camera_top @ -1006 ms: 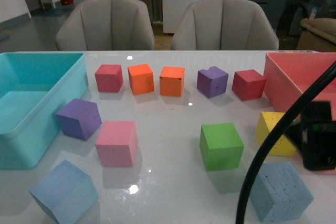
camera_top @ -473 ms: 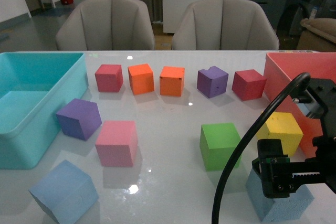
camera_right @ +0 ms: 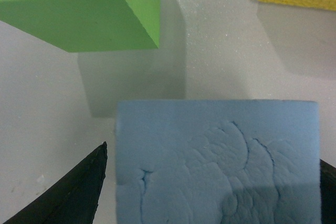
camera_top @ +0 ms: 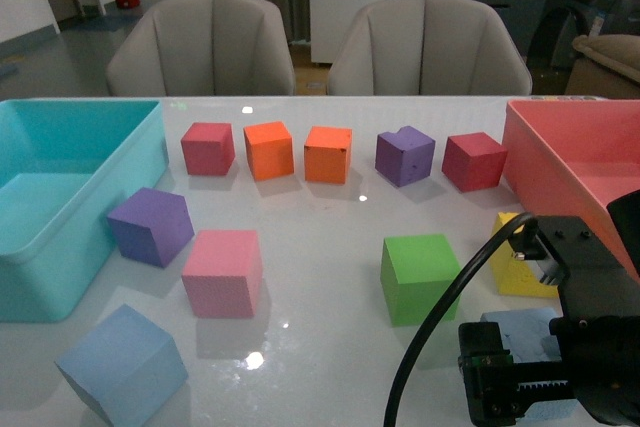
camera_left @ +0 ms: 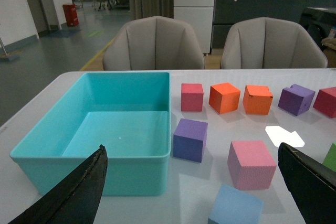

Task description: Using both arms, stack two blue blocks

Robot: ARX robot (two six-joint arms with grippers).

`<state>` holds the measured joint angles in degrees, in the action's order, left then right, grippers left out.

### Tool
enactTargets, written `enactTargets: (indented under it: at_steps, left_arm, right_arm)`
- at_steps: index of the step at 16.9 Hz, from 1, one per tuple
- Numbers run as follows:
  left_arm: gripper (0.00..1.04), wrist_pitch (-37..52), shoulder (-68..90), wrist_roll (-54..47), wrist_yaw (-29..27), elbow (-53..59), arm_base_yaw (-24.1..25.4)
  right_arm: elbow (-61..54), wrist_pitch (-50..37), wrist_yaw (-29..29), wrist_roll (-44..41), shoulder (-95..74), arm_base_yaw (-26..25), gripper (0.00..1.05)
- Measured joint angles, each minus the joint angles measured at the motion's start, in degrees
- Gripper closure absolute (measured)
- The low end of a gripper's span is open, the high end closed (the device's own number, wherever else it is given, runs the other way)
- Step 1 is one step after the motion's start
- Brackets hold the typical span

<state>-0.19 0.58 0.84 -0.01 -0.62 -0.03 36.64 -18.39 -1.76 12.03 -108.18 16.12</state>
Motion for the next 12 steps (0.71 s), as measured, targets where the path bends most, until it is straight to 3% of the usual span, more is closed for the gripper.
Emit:
enactTargets:
  at_steps: [4, 8, 12]
  left_arm:
    - [0.07, 0.0, 0.0, 0.0, 0.0, 0.0, 0.0]
    - [0.07, 0.0, 0.0, 0.0, 0.0, 0.0, 0.0]
    - [0.07, 0.0, 0.0, 0.0, 0.0, 0.0, 0.0]
  right_arm:
    - [-0.7, -2.2, 0.4, 0.2, -1.4, -0.5, 0.07]
    - [-1.4, -4.0, 1.4, 0.2, -1.2, -1.6, 0.48]
    - [-5.6, -4.0, 3.1, 0.2, 5.0, -1.5, 0.57]
